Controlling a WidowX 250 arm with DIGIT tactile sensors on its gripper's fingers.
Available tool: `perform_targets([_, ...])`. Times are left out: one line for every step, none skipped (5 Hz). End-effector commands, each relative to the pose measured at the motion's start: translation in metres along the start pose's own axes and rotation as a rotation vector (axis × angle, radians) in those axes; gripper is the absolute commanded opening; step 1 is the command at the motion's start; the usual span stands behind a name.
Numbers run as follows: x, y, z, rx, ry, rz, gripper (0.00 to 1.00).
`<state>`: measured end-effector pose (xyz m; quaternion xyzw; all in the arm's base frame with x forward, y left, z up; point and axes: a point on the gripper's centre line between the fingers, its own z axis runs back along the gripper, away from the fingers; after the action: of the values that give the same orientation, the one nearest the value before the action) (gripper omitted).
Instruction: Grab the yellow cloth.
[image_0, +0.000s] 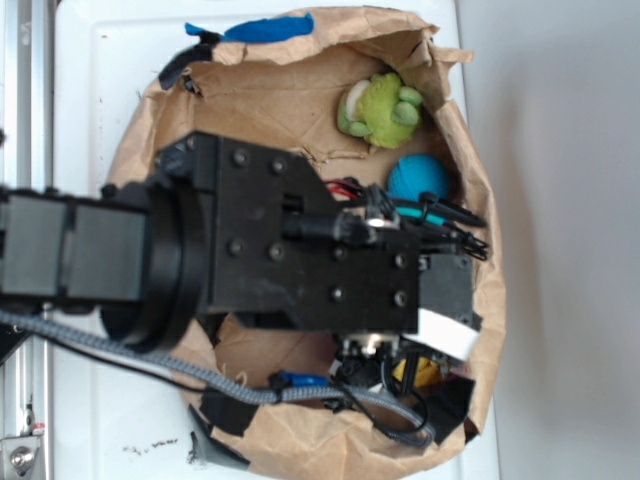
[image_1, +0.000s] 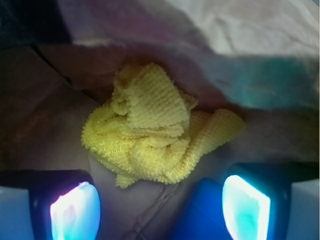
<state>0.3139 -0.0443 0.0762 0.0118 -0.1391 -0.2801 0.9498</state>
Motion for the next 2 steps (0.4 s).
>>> perform_targets([0.013,0.004,0.01,0.026,-0.05,0.01,1.0])
perform_targets([0.009,-0.004,-0.005,0.094,-0.095,-0.012,1.0])
